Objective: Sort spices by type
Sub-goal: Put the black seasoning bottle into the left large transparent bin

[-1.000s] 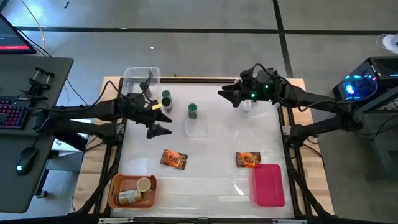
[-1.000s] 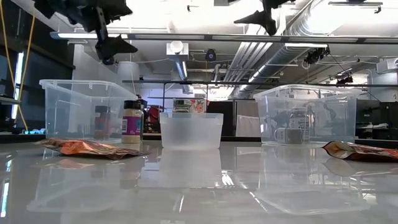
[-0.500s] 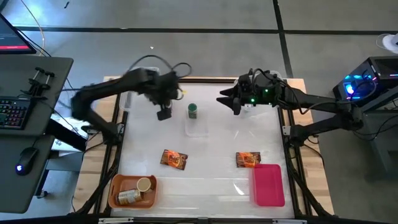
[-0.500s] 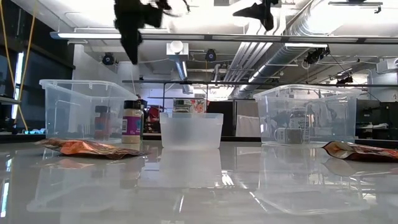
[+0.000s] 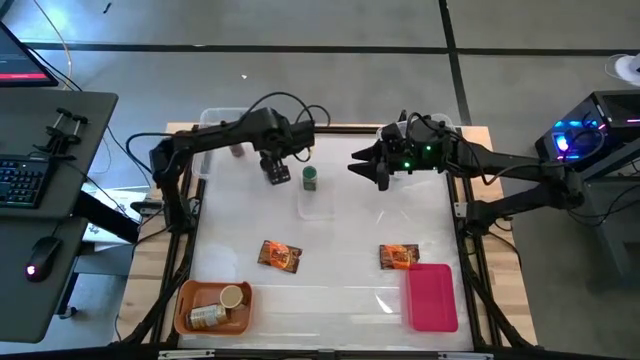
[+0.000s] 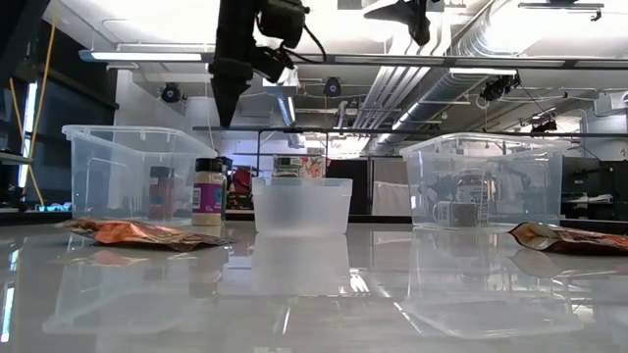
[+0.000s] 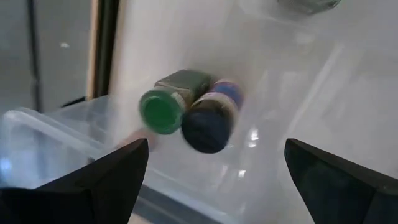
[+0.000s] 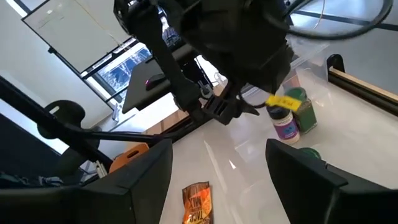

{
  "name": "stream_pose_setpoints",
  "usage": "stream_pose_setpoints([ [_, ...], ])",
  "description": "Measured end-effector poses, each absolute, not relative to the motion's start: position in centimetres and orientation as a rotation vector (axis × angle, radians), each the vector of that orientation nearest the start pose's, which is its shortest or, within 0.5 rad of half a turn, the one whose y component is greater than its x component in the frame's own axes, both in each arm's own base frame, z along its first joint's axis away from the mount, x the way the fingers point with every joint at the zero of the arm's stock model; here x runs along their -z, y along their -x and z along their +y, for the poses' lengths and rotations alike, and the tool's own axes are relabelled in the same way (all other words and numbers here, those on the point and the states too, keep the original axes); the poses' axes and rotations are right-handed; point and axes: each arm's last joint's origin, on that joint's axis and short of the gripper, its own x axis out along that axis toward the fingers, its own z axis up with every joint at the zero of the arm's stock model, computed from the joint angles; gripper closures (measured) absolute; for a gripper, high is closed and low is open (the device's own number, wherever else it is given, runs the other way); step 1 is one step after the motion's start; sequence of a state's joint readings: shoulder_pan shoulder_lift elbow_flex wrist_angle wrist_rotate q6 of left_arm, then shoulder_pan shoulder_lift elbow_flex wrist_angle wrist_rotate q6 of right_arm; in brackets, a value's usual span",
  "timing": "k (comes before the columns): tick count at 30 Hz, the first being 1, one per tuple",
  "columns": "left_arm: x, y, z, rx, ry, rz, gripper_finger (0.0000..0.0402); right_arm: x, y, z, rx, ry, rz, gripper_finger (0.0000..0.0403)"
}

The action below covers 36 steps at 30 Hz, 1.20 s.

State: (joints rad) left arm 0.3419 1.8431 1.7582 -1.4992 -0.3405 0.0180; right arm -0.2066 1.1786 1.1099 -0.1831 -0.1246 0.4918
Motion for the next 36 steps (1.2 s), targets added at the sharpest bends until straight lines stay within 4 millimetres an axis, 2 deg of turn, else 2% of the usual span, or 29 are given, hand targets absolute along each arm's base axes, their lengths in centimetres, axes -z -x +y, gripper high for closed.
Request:
stream_pose_setpoints([
  [3,-29.8,-31.5,12.2,-0.535,-0.082,1.649,0.0065,-36.6,-25.6,-5.1,0.157,-0.527,0.220,0.0151],
  [5,-29.3,-31.3,12.4,-0.544,-0.068,1.662,0.0107,-36.6,-25.6,-5.1,0.160,-0.526,0.220,0.0151],
  [7,-28.5,-31.1,12.4,-0.539,-0.050,1.689,0.0169,-36.6,-25.6,-5.1,0.162,-0.526,0.220,0.0151],
  [11,-27.6,-30.7,12.2,-0.506,-0.050,1.726,0.0343,-36.5,-25.6,-5.1,0.167,-0.527,0.229,0.0151],
  [13,-28.0,-30.8,12.2,-0.491,-0.054,1.679,0.0382,-36.5,-25.6,-5.2,0.185,-0.525,0.230,0.0151],
  [16,-28.4,-30.8,12.5,-0.482,-0.075,1.659,0.0390,-36.5,-25.5,-5.3,0.214,-0.508,0.229,0.0151],
  [21,-27.7,-30.5,14.0,-0.533,-0.072,1.704,0.0400,-36.4,-25.5,-5.3,0.232,-0.496,0.226,0.0151],
  [30,-26.9,-30.8,14.7,-0.436,-0.101,1.728,0.0401,-36.4,-25.5,-5.3,0.236,-0.499,0.227,0.0151],
  [36,-26.9,-30.3,15.6,-0.447,-0.067,1.724,0.0401,-36.4,-25.5,-5.3,0.243,-0.498,0.226,0.0151],
])
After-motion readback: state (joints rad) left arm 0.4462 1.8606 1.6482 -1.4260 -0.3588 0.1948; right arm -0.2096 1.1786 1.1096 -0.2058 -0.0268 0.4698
